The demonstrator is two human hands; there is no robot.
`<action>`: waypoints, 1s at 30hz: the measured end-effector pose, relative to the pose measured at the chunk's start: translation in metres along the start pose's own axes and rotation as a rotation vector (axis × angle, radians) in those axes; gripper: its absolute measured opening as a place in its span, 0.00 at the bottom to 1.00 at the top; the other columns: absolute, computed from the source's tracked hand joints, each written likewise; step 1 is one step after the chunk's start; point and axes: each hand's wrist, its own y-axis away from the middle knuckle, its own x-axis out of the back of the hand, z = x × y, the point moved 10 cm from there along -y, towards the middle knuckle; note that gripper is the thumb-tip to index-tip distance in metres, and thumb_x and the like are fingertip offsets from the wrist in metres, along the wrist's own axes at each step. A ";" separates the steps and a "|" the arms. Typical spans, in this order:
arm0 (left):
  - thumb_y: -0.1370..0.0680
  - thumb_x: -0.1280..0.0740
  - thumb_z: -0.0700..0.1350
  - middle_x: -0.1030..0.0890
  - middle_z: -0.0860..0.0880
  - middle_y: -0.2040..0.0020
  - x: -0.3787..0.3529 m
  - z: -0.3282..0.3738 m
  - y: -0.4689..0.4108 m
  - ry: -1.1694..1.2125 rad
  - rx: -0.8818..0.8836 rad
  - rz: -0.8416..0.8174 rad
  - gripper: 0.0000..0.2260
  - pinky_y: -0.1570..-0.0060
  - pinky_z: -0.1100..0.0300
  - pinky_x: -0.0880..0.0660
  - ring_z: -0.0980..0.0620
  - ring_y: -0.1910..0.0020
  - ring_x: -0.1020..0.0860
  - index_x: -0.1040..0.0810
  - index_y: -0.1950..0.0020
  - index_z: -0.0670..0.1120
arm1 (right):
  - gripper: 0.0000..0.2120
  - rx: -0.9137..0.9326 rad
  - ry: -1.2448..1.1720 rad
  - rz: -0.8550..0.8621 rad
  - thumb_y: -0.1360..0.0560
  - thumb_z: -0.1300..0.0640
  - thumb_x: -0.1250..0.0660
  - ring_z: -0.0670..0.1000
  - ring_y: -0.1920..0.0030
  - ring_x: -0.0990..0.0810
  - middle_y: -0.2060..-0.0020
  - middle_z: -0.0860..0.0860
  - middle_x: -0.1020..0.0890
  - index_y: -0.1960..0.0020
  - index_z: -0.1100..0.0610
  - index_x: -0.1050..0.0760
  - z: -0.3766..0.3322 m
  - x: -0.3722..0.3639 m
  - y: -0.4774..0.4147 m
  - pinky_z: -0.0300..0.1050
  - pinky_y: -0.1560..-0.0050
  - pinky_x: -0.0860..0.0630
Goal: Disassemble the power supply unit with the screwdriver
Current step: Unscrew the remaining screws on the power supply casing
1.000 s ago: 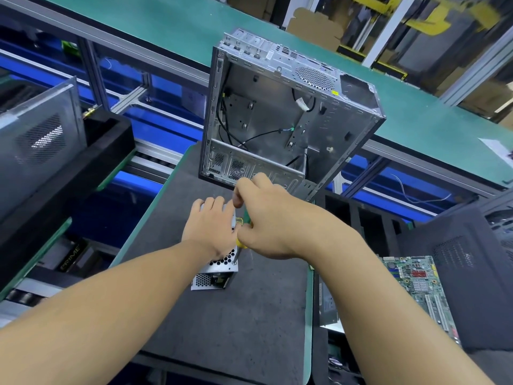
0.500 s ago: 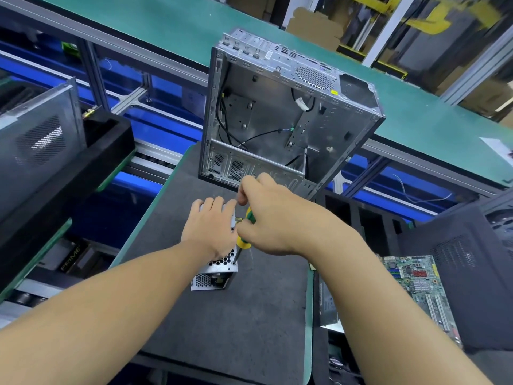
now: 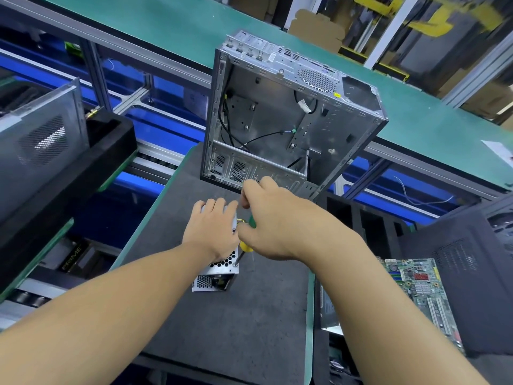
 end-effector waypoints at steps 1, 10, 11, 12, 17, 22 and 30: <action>0.27 0.49 0.57 0.31 0.50 0.44 0.002 -0.001 0.001 0.007 0.005 0.009 0.24 0.35 0.51 0.39 0.47 0.44 0.33 0.35 0.33 0.50 | 0.12 -0.037 0.035 0.030 0.20 0.44 0.45 0.57 0.52 0.27 0.49 0.50 0.31 0.45 0.51 0.37 0.003 0.002 0.000 0.52 0.56 0.30; 0.26 0.49 0.56 0.30 0.50 0.46 0.003 0.000 0.001 -0.018 0.010 0.013 0.21 0.36 0.51 0.38 0.47 0.45 0.32 0.34 0.36 0.51 | 0.08 0.032 -0.164 -0.059 0.22 0.56 0.43 0.54 0.52 0.29 0.47 0.50 0.31 0.43 0.52 0.35 -0.003 -0.002 0.001 0.49 0.56 0.33; 0.26 0.46 0.55 0.30 0.50 0.45 0.001 0.001 0.000 -0.017 0.006 0.006 0.20 0.36 0.51 0.38 0.47 0.44 0.32 0.34 0.35 0.51 | 0.09 0.028 -0.161 -0.072 0.23 0.56 0.42 0.54 0.49 0.30 0.47 0.50 0.32 0.43 0.52 0.35 -0.003 -0.003 0.002 0.49 0.55 0.33; 0.26 0.45 0.54 0.30 0.50 0.44 0.000 0.001 0.000 -0.013 0.004 0.001 0.20 0.36 0.51 0.38 0.47 0.44 0.32 0.35 0.35 0.51 | 0.10 0.020 -0.149 -0.076 0.24 0.55 0.41 0.54 0.47 0.31 0.46 0.50 0.33 0.43 0.52 0.35 -0.003 -0.004 0.003 0.49 0.53 0.32; 0.30 0.58 0.56 0.30 0.50 0.45 0.004 0.001 0.001 0.017 0.017 -0.001 0.28 0.36 0.50 0.38 0.47 0.44 0.32 0.33 0.35 0.50 | 0.09 -0.082 -0.032 0.036 0.18 0.48 0.49 0.58 0.60 0.28 0.56 0.51 0.29 0.50 0.54 0.40 0.006 0.001 0.003 0.51 0.60 0.33; 0.31 0.62 0.58 0.29 0.49 0.45 0.007 0.001 0.002 0.013 0.023 0.034 0.31 0.37 0.50 0.38 0.47 0.45 0.31 0.32 0.37 0.49 | 0.07 -0.014 -0.086 -0.042 0.19 0.56 0.44 0.56 0.57 0.26 0.51 0.53 0.27 0.43 0.56 0.37 0.003 0.000 0.004 0.50 0.58 0.30; 0.31 0.59 0.56 0.30 0.49 0.43 0.004 0.000 0.002 0.001 0.025 -0.005 0.30 0.35 0.50 0.39 0.47 0.42 0.32 0.34 0.34 0.50 | 0.13 -0.075 -0.086 -0.042 0.18 0.44 0.45 0.59 0.51 0.26 0.48 0.52 0.31 0.44 0.54 0.37 0.006 -0.002 0.005 0.54 0.52 0.28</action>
